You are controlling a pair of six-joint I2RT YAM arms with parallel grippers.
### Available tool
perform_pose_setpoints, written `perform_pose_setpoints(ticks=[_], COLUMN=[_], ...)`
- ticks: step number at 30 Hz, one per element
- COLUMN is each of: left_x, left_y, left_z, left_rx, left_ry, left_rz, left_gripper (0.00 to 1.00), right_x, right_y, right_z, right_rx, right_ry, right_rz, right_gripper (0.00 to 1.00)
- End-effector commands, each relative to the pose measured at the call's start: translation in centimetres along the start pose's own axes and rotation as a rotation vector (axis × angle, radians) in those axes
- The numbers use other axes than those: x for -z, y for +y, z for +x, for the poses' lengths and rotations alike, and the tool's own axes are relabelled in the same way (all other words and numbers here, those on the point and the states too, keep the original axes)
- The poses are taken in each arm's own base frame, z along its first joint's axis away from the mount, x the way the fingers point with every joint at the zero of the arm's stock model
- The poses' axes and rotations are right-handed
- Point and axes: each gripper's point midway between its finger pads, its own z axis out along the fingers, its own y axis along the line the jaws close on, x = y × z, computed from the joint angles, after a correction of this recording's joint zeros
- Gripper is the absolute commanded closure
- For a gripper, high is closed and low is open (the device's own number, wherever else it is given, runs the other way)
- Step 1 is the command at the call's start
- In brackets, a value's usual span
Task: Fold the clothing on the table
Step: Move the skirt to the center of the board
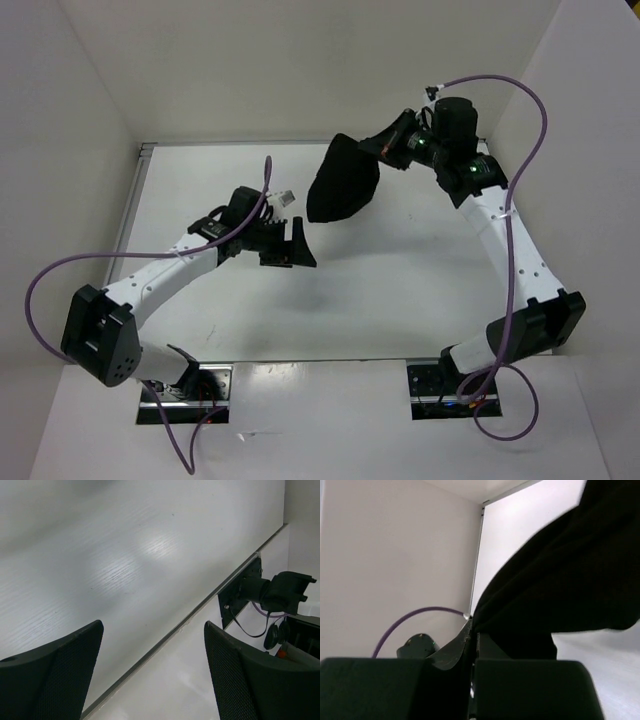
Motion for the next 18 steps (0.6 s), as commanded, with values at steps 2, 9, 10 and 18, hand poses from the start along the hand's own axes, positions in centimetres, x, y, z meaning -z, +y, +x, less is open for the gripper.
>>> perform_pose_setpoints(ticks=[2, 9, 10, 18], left_x=[0.4, -0.1, -0.3, -1.2], left_y=[0.5, 1.0, 1.1, 1.3], left_z=[-0.2, 0.0, 0.2, 0.5], left_rx=[-0.008, -0.002, 0.003, 0.005], left_ry=[-0.020, -0.003, 0.010, 0.042], left_rz=[0.010, 0.015, 0.020, 0.041], left_gripper=[0.12, 0.12, 0.12, 0.12], right_x=[3.4, 11.1, 12.7, 18.3], right_y=[0.3, -14.0, -13.9, -14.3], right_z=[-0.1, 14.1, 15.2, 13.5], right_rx=[-0.116, -0.444, -0.465, -0.390], right_ry=[-0.079, 0.026, 0.037, -0.099], right_rz=[-0.001, 0.443, 0.448, 0.631], right_gripper=[1.00, 1.00, 1.00, 0.56])
